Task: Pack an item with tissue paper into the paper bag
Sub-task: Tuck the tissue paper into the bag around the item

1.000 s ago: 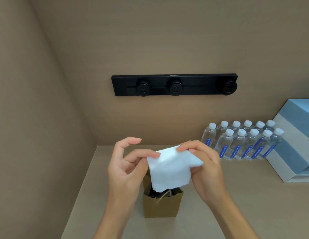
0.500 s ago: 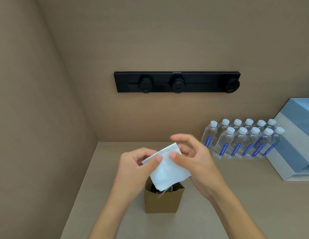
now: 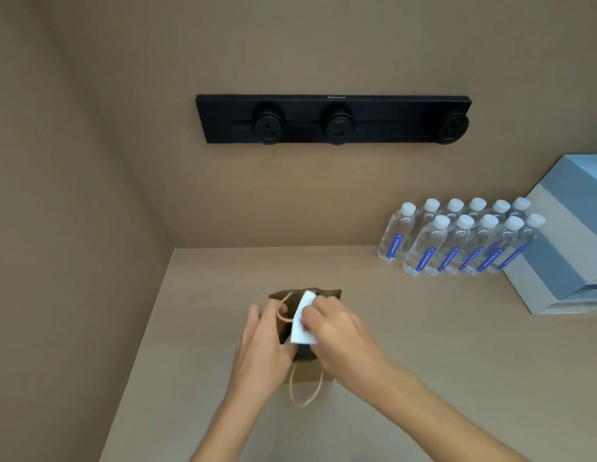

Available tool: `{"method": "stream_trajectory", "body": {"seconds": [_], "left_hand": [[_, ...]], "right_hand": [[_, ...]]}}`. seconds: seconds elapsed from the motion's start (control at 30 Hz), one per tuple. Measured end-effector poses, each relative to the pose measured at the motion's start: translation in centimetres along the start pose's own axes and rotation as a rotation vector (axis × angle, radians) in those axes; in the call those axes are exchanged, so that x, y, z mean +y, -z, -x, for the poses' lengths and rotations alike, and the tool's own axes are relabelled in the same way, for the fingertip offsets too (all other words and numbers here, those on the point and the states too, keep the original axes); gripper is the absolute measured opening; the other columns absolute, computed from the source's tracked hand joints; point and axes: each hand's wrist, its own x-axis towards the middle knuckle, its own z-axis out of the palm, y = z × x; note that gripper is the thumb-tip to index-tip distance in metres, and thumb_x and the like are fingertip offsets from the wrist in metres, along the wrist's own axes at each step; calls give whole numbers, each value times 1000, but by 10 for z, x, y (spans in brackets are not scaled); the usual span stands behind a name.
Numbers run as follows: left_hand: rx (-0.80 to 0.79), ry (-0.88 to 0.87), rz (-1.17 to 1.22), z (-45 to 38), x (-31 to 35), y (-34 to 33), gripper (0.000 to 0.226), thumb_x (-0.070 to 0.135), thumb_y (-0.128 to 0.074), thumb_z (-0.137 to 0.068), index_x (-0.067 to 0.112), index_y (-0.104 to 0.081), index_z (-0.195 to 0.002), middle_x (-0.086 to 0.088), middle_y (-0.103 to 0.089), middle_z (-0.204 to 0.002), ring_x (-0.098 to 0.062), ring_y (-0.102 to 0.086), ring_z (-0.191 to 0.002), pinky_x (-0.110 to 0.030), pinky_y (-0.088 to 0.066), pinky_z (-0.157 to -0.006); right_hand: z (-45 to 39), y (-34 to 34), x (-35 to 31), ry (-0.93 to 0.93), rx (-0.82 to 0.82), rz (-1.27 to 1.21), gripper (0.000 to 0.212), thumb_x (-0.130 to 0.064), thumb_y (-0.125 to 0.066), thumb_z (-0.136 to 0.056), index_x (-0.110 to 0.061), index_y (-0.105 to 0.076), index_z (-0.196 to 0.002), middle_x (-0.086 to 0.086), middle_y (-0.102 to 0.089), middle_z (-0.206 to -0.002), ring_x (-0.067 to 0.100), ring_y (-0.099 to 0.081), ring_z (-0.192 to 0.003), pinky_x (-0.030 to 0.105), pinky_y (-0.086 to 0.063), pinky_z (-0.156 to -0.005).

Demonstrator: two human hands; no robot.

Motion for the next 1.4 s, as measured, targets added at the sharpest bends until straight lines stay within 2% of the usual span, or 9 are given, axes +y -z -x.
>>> {"method": "stream_trajectory", "body": {"seconds": [0.13,0.23,0.33,0.4,0.63,0.83,1.07,1.23,1.4], "left_hand": [[81,-47,-10,2,-11,0,32,-1,-52,-86,26,-66,-96,6,-64,-89,-11,-55,-76,-12,-40,-61],[52,-22,23,5,-14,4,51,-6,-50,-84,25,-67,-122,-3,-71,-90,-11,-56,-77,-11,-38,-68],[14,-1,100,8,-16,7,67,-9,-51,-79,30,-59,-133,4,-47,-53,-5,-48,-53,-9,-42,-52],[-22,14,117,8,-17,8,72,-9,-53,-75,34,-57,-133,5,-37,-52,-5,-44,-50,-12,-41,-49],[-115,11,215,8,-16,8,97,-11,-49,-66,74,-45,-111,12,-35,-52,-7,-37,-49,-14,-37,-44],[-134,36,220,8,-24,11,87,-12,-49,-70,45,-48,-136,4,-34,-61,-6,-37,-49,-14,-37,-45],[-122,29,225,9,-23,13,86,-11,-51,-70,43,-48,-136,3,-37,-60,-5,-41,-51,-13,-40,-47],[-124,27,221,7,-25,15,84,-12,-51,-71,43,-49,-135,3,-34,-58,-6,-37,-49,-15,-37,-45],[-143,14,223,9,-25,13,84,-11,-51,-73,41,-47,-139,5,-35,-58,-5,-39,-48,-13,-37,-43]], "right_hand": [[-6,-13,-4,59,-253,159,35,13,-51,-78,-1,-56,-109,17,-56,-111,35,-55,-98,39,-38,-61],[-10,-22,-10,-59,-408,277,32,7,-52,-87,4,-58,-118,23,-59,-115,39,-57,-104,42,-47,-70],[-16,-30,-10,-160,-600,362,27,-3,-59,-89,0,-65,-115,21,-61,-117,40,-57,-108,41,-48,-75],[-22,-37,-5,-209,-683,319,25,-5,-62,-87,-6,-68,-112,16,-66,-113,36,-64,-104,38,-47,-70],[-32,-66,-6,-398,-578,32,11,-9,-55,-89,-10,-65,-95,15,-70,-103,36,-68,-95,36,-45,-62],[-44,-83,-4,-893,-525,-607,34,-18,-59,-88,-6,-57,-120,14,-62,-121,30,-59,-111,37,-52,-92],[-42,-89,-9,-755,-543,-446,31,-19,-59,-86,-5,-59,-114,18,-62,-119,35,-60,-107,43,-53,-92],[-49,-85,-4,-1022,-493,-696,31,-20,-51,-96,-9,-56,-124,15,-63,-123,31,-61,-110,33,-52,-75],[-52,-92,-6,-1082,-523,-734,34,-18,-53,-95,-8,-54,-127,14,-60,-127,31,-57,-117,42,-49,-100]]}}
